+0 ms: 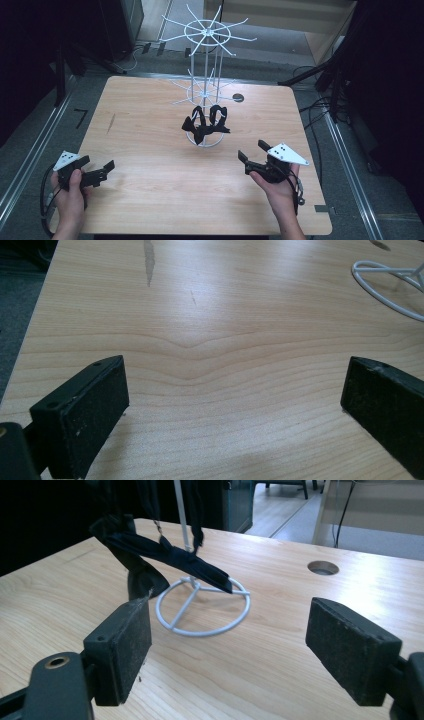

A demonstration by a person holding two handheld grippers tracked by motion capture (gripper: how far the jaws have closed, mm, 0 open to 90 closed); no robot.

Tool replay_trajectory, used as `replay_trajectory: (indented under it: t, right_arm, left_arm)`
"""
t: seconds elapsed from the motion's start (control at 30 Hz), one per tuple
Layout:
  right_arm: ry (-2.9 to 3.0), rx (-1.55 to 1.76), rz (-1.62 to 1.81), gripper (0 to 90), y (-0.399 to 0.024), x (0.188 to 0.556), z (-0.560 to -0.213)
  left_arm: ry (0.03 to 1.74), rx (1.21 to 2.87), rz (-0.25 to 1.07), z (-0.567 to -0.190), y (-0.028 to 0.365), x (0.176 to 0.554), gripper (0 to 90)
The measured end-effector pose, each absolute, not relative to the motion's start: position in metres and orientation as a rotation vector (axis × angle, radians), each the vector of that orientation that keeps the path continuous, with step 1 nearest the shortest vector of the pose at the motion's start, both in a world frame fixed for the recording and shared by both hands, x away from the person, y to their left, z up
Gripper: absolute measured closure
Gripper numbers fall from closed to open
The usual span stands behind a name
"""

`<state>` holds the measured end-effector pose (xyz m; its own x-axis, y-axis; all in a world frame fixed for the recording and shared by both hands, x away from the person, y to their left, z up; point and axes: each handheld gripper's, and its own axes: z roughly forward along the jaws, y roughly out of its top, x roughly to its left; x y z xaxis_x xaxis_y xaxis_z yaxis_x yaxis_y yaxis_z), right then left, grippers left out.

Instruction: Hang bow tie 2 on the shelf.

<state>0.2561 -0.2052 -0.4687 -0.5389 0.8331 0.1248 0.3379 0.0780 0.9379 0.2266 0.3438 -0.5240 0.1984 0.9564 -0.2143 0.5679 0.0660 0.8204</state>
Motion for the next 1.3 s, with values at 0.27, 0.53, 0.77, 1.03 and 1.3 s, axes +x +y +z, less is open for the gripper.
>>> replay_trajectory:
  t: [0.27, 0.53, 0.77, 1.03, 1.3]
  right_arm:
    - [1.905, 1.201, 1.43, 19.6, -0.222, 0.252, -0.478]
    - [1.892, 1.246, 1.401, 20.3, -0.24, 0.249, -0.488]
    - [1.872, 1.264, 1.372, 21.1, -0.254, 0.245, -0.494]
    - [1.849, 1.296, 1.346, 21.8, -0.272, 0.241, -0.501]
    - [1.838, 1.337, 1.294, 22.1, -0.293, 0.235, -0.513]
  left_arm:
    - [1.476, 1.61, 0.567, -0.524, 0.344, 0.227, 0.0]
    - [1.477, 1.61, 0.567, -0.524, 0.344, 0.227, 0.0]
    - [1.477, 1.61, 0.567, -0.524, 0.344, 0.227, 0.0]
    - [1.477, 1.609, 0.569, -0.524, 0.344, 0.226, 0.0]
    - [1.477, 1.607, 0.572, -0.524, 0.343, 0.226, 0.0]
